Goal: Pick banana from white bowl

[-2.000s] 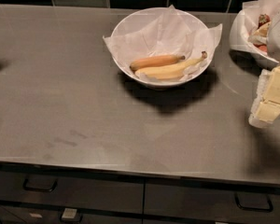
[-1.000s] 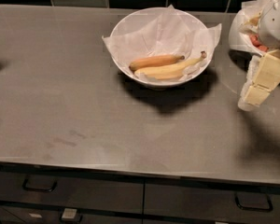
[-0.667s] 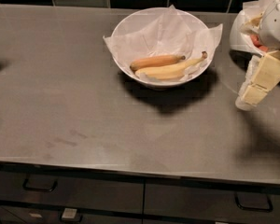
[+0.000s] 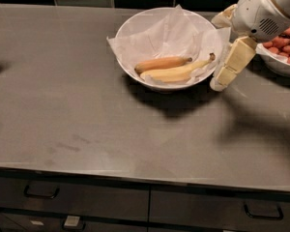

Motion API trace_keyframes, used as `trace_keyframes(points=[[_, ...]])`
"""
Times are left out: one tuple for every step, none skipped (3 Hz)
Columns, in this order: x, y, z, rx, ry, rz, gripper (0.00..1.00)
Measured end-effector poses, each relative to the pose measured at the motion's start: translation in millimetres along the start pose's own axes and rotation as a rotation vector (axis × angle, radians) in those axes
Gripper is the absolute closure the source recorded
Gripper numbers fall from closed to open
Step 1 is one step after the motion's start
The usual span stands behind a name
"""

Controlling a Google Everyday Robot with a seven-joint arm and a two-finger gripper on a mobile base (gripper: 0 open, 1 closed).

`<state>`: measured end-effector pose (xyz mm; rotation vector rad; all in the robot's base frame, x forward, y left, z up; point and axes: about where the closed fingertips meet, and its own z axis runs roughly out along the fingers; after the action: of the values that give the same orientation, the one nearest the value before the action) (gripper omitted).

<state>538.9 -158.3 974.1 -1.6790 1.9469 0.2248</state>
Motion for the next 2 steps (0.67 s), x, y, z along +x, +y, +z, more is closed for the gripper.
trace_keyframes(points=[[0.4,-0.9,-1.5,0.007,0.0,0.003,0.0],[2.2,-1.5,-1.4,0.022,-0.015,0.021,0.0]])
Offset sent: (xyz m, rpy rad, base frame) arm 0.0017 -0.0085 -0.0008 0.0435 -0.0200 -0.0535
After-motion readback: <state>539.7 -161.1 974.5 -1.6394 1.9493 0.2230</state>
